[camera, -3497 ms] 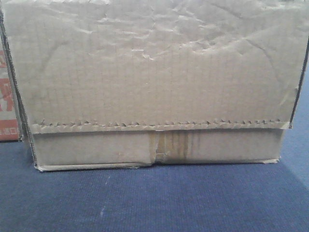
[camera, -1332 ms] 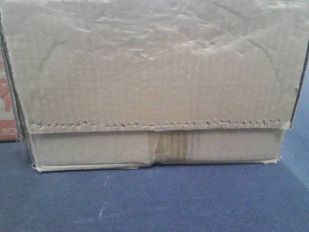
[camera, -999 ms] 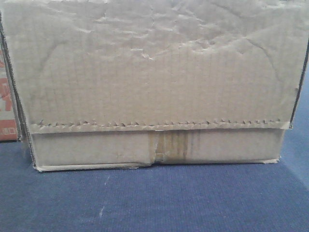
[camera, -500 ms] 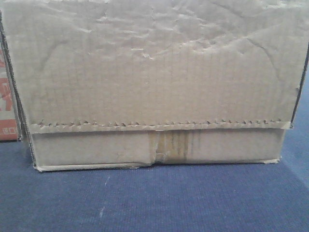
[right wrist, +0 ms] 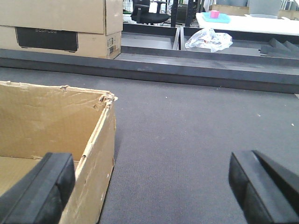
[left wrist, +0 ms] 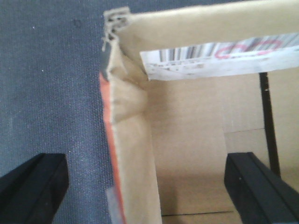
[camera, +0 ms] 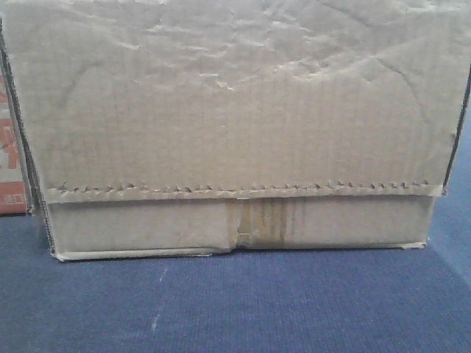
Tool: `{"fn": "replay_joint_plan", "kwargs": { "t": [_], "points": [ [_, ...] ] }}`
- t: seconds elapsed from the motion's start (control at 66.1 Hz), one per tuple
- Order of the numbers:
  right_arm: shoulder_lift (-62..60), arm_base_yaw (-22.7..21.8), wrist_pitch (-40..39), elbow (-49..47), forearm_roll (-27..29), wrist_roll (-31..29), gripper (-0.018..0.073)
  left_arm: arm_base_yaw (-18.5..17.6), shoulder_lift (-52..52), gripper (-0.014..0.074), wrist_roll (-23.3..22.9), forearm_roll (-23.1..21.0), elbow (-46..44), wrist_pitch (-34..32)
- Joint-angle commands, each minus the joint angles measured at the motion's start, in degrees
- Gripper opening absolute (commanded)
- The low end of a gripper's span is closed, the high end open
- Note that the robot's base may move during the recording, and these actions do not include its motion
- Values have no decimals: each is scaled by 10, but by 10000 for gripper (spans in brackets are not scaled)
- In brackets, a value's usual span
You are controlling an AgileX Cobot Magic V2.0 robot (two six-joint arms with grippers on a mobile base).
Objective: Stack two boxes on right shelf middle
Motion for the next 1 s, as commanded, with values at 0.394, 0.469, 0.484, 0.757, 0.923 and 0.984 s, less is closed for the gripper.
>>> {"fn": "replay_joint_plan", "kwargs": {
  "t": [0.394,0.469,0.484,0.757,0.923,0.984],
  "points": [
    [2,1,-4,-5,-4,-1,570,2,3,179,2,3,-5,4],
    [2,1,-4,-5,-4,-1,570,2,3,13,2,6,-5,6],
    [2,1,-4,-5,-4,-1,570,2,3,-20,2,8,-5,5],
    [2,1,-4,-5,-4,-1,570,2,-10,-111,-17,18,-8,14],
    [2,3,-4,-5,-4,-1,570,2,-54,-111,-50,32,-38,17],
    [2,3,-4,-5,-4,-1,570,2,-74,-111,-63,42,-56,18]
  ]
}}
